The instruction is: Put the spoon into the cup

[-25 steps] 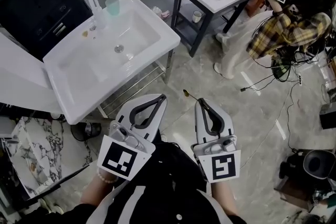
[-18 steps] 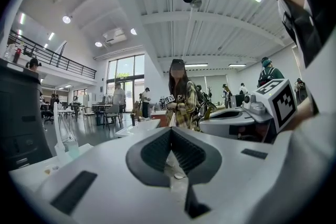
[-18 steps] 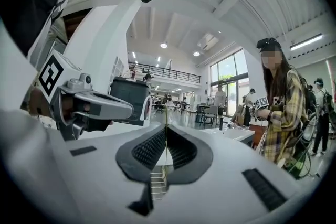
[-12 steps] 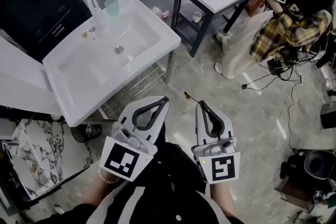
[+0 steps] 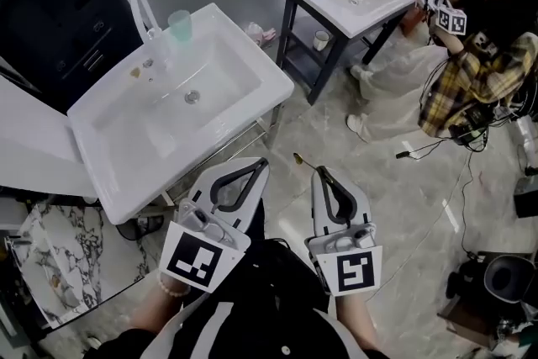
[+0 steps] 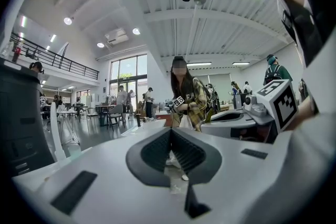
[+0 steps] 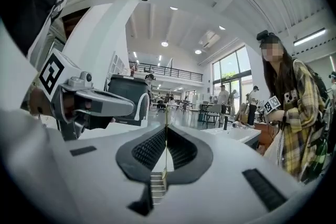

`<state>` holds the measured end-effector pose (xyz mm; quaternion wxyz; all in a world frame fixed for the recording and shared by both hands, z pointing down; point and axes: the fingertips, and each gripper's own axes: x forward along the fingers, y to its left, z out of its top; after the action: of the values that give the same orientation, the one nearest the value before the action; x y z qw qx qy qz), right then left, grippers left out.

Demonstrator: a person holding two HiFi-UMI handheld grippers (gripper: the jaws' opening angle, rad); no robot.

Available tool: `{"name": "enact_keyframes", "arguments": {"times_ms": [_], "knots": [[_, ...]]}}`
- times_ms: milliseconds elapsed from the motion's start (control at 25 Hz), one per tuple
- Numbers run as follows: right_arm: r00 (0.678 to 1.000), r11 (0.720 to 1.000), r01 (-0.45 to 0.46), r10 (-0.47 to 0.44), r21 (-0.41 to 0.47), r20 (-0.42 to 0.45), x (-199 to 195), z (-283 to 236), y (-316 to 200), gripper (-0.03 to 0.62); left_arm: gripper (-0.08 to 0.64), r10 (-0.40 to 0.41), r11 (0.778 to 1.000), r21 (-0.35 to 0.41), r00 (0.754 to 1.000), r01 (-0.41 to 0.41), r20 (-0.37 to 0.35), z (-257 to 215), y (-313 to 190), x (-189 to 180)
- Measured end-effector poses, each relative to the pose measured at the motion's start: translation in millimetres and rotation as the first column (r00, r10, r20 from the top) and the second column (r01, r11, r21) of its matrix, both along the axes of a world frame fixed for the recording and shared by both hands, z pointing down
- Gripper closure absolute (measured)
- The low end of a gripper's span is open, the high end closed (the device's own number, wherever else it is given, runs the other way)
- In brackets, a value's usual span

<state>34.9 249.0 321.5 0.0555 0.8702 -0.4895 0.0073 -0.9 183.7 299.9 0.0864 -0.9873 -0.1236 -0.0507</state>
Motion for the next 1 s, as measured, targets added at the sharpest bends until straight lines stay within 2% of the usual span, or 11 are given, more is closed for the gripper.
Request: {"name": "enact_keyframes", "arguments": {"times_ms": [360,520,880,1000], "knots": [[0.998,0.998,0.063,-0.063,-0.009,0.001,59,-4,-49,0.584,0.563,-0.049,0.998,-0.029,0.999,0.049,0.005,0,-44,61],[0.996,0.996,0.09,-0.09,-0.026,0.011,82,-4,-74,0.584,0.563,-0.054,0.999,-0.01,0.999,0.054,0.0,-3,-66,84],[0.988,0.987,0.153,-0.153,-0.053,0.013,126,-4,-138,0.584,0.563,-0.165,0.982,-0.086,0.986,0.166,0.027,2,-137,122],[0.982,0.98,0.19,-0.19,-0.058,0.01,134,-5,-160,0.584,0.563,-0.202,0.976,-0.081,0.979,0.203,0.026,3,-161,128]]}}
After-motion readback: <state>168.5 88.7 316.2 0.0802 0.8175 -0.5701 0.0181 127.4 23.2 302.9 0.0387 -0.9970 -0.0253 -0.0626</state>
